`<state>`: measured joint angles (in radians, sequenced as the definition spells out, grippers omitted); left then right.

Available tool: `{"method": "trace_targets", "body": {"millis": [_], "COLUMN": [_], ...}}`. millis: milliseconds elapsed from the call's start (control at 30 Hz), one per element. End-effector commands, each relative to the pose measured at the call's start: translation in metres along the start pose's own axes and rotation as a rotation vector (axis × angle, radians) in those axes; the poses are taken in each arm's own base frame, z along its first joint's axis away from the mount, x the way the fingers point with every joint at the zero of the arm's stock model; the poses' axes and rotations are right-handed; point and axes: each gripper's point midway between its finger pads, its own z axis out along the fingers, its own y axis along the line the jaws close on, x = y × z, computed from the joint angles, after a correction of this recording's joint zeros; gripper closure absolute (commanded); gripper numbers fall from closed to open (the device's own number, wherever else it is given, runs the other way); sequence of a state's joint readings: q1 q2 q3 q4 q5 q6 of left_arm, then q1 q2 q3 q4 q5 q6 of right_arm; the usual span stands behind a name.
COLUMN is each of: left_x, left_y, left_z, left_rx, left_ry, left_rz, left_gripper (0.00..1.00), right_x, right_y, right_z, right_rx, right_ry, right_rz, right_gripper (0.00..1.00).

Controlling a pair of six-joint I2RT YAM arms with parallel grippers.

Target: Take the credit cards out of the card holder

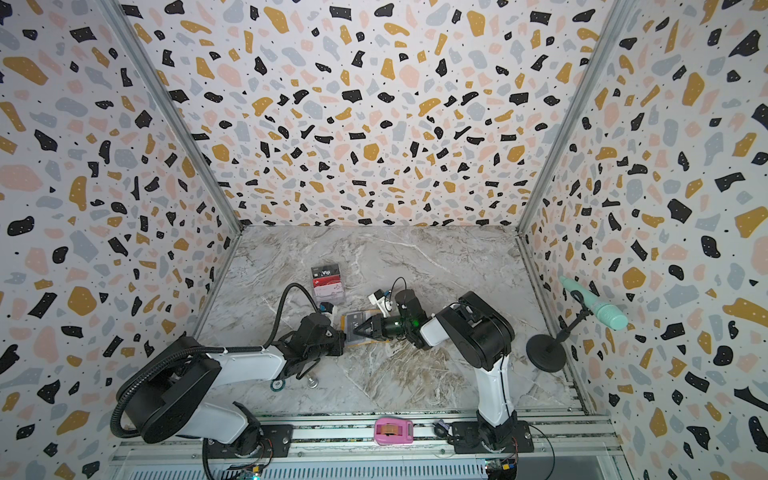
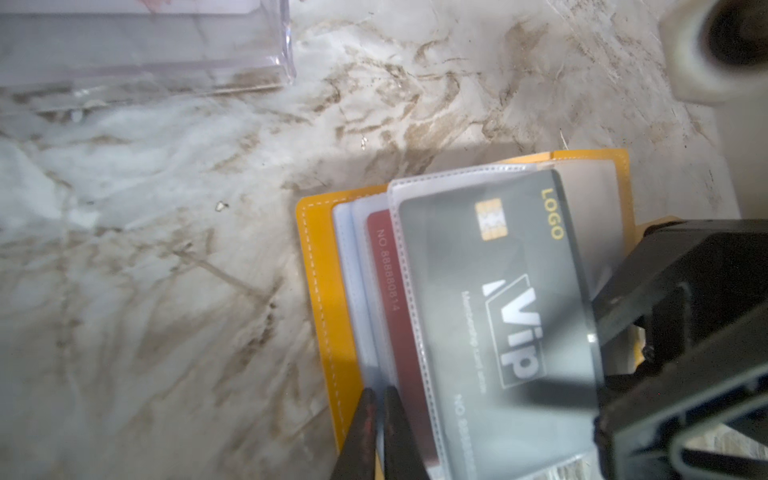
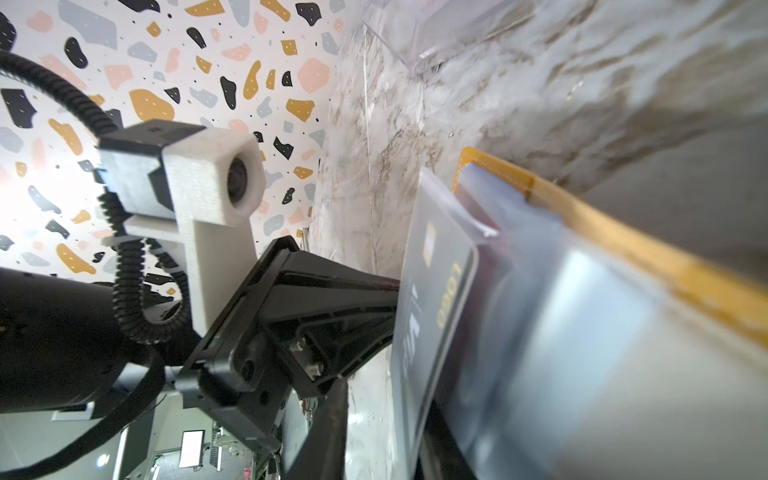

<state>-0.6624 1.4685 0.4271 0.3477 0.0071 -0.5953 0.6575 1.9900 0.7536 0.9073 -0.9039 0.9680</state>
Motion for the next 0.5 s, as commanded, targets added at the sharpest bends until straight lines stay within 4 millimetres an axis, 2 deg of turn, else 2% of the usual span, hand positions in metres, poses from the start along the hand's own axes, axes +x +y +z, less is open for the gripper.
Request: {"method": "trace_targets", "body": {"millis": [0, 467], "left_x": [0.033, 0.038], "left_y": [0.018, 0.021], "left_z": [0.003, 0.003], "left_rx": [-0.064, -0.077], "left_ry": [0.122, 0.145], "left_rz": [0.006, 0.003], "left_gripper": [0.90, 0.90], "right_x": [-0.005, -0.007], "right_y": [0.023, 0.029], "right_z": [-0.003, -0.022], "right_rx": [-0.090, -0.094], "right_ry": [-0.009, -0.056], "right_rz": [-0.047, -0.059], "right_gripper": [0.73, 0.74]}}
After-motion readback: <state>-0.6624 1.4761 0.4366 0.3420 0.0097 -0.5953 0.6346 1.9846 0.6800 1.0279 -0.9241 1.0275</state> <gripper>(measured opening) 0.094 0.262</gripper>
